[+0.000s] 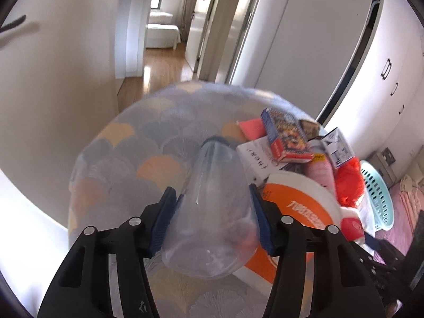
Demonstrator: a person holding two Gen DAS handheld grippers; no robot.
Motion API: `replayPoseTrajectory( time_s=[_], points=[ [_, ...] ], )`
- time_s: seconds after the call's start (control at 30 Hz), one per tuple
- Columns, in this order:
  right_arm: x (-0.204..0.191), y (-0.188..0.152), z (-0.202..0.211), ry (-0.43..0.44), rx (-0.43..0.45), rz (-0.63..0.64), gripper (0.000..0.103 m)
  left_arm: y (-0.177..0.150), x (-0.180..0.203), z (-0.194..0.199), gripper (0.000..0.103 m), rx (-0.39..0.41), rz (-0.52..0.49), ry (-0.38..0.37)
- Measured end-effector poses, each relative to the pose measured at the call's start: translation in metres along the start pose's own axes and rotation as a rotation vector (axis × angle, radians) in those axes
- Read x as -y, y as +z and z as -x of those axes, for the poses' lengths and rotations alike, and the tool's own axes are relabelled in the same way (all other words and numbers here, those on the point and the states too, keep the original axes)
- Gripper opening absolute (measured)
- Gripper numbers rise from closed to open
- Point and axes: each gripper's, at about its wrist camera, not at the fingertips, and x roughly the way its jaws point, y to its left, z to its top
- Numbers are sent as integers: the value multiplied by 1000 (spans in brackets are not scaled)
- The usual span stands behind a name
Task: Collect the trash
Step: 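Grasp the clear plastic bottle with the left tool while the right tool grasps the red-and-white cup, then carry the bottle with the left tool while the right tool carries the cup over the teal basket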
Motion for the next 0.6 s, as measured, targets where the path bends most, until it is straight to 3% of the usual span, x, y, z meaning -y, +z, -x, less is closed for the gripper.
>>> replayPoseTrajectory(
  time_s=[0.2,0.53,0.6],
  points=[
    [25,-5,15,0,1,28,56,-6,6,8,48,2,14,-16],
    [46,-3,17,35,-15,16,57,-30,9,-10,48,-123,-28,24],
    [45,-4,16,29,-20,22,59,-27,4,-16,50,-142,-7,-5]
  ],
)
